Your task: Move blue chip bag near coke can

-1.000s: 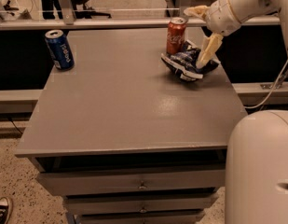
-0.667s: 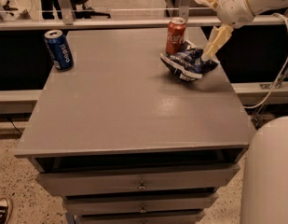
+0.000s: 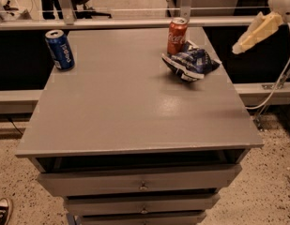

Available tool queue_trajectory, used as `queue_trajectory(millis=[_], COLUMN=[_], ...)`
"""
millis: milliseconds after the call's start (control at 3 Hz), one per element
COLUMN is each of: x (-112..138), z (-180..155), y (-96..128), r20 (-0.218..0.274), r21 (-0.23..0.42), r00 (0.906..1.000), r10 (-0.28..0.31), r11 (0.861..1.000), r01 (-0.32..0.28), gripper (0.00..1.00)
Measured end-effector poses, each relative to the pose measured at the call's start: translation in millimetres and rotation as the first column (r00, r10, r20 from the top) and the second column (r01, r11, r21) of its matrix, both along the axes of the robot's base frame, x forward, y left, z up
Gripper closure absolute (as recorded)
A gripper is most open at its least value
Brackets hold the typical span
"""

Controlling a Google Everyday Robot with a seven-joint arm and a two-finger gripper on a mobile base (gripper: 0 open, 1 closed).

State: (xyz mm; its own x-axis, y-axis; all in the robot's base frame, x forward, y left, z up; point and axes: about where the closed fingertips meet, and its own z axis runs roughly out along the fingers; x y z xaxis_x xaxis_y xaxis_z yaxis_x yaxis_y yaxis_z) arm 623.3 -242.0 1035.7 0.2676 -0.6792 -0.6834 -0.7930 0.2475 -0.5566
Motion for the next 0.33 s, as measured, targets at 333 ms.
queue_trajectory(millis=[333], x=[5.1], z=[-7.4], y=[2.3], r20=[-0.011], r21=[-0.009], r00=[0.9999], r10=[0.008], r11=[1.0], r01=[-0.008], gripper=[0.0])
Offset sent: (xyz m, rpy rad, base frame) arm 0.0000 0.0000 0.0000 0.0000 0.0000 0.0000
